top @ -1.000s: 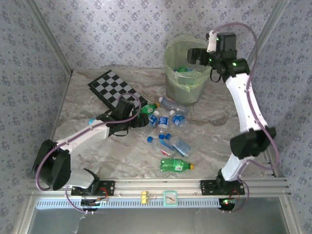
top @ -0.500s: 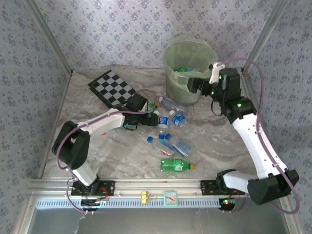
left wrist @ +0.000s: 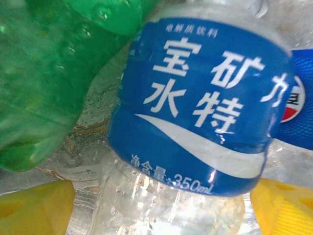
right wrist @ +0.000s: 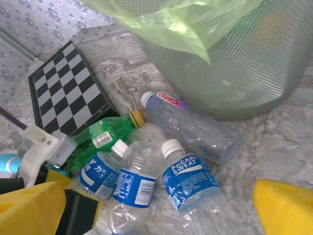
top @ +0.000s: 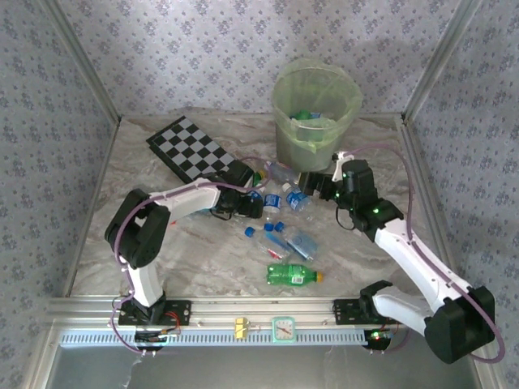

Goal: Put the plastic bottles in the bin

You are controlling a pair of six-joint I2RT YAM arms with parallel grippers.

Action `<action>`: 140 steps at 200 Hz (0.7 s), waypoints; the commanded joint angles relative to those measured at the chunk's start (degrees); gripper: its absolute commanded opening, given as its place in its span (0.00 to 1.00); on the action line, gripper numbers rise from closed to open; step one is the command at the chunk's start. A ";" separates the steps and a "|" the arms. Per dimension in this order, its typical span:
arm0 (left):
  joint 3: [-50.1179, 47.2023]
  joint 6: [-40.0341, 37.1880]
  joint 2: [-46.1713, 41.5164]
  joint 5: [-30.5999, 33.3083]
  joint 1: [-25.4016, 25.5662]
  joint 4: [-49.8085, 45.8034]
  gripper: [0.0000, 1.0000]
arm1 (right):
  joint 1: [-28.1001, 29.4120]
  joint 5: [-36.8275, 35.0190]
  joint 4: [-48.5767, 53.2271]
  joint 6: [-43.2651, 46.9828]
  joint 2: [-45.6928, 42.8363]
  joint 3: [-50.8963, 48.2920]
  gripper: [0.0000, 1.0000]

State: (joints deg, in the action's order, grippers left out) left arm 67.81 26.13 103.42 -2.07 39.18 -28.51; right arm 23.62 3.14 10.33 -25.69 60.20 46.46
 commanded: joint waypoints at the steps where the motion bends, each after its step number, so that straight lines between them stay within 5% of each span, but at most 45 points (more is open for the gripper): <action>1: 1.01 -1.07 1.06 0.57 0.59 -0.90 0.89 | 2.22 -2.67 -5.37 -1.73 1.77 -0.39 1.00; 26: 0.83 -1.26 2.13 0.75 0.79 -1.02 0.86 | 3.93 -4.15 -5.30 -2.25 5.29 0.76 1.00; 81: 0.14 -2.30 2.11 1.67 1.51 -0.71 0.60 | 6.85 -7.22 -2.67 -4.37 11.71 4.85 1.00; 140: -2.66 -2.44 -3.83 3.25 1.68 1.88 0.49 | 8.20 -7.70 -2.54 -3.57 13.97 6.54 1.00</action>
State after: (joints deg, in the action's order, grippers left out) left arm 67.09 24.43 104.49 -0.54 40.32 -27.66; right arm 31.18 -3.31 7.46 -29.17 73.60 51.07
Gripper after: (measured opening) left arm 0.584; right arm 0.998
